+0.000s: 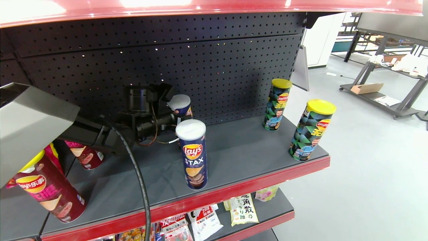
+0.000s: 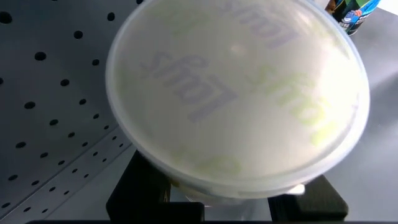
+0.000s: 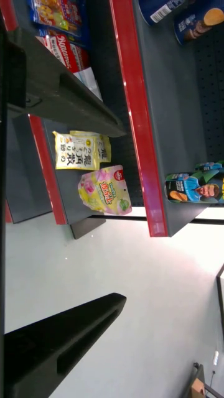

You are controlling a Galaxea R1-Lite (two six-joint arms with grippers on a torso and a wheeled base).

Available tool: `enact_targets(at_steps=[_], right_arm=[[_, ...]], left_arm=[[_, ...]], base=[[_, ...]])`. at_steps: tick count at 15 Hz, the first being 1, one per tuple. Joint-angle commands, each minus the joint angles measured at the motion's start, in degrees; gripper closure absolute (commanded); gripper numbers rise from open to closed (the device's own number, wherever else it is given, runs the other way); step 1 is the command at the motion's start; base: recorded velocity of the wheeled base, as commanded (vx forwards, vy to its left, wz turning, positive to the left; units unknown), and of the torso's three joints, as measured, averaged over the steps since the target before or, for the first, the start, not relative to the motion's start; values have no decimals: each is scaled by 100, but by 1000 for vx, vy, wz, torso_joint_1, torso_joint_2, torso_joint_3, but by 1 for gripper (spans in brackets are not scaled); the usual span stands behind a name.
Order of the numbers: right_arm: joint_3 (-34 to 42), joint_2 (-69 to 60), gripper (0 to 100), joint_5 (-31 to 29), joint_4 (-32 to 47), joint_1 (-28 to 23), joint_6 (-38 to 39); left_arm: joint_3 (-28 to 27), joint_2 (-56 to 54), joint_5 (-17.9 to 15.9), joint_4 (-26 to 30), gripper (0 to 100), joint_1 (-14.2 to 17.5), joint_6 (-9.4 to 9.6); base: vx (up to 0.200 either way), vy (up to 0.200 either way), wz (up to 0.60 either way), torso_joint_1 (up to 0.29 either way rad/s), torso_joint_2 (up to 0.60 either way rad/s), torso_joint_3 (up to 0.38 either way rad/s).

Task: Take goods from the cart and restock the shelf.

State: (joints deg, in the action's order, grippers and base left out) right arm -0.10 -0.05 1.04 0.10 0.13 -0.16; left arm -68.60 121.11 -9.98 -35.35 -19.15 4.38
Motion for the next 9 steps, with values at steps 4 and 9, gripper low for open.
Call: enact_targets(at_steps=[4,9], right_arm=[[1,5,0,2,-1,4,-2],[1,5,0,2,-1,4,-2]], left_arm=[[22,-26,5,46,100,-27,11],[13,-44,14,46,0,-27,-25]], base=[[0,0,0,0,0,0],[0,0,0,0,0,0]])
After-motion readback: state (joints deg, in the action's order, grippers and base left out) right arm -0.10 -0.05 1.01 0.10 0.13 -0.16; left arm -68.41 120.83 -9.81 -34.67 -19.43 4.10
